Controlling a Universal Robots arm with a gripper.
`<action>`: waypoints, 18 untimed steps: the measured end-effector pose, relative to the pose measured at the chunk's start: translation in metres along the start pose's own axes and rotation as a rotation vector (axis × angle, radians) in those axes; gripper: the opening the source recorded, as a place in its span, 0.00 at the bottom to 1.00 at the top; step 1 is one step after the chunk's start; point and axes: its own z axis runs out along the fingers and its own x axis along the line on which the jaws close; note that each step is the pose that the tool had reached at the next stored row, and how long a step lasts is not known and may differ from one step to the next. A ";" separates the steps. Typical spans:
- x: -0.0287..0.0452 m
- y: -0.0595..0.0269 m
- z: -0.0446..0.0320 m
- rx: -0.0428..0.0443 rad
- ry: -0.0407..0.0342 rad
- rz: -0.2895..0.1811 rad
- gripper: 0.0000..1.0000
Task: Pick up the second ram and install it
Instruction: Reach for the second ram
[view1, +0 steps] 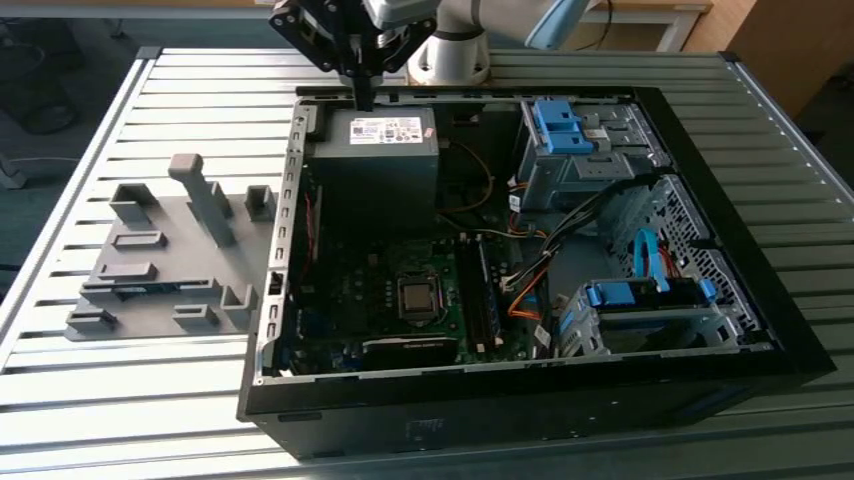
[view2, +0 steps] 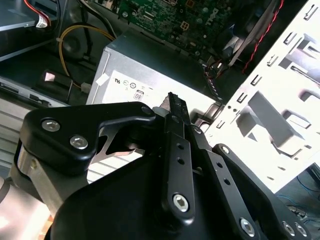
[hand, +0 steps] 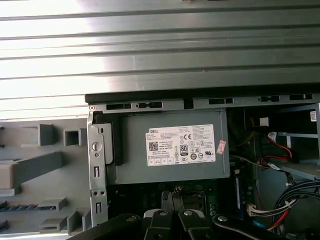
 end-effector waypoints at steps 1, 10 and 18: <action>0.0002 0.0000 0.0000 0.0000 0.0000 0.000 0.11; 0.0023 -0.0002 0.0000 0.0000 0.0000 0.000 0.11; 0.0039 -0.0003 -0.0001 0.0000 0.0000 0.000 0.11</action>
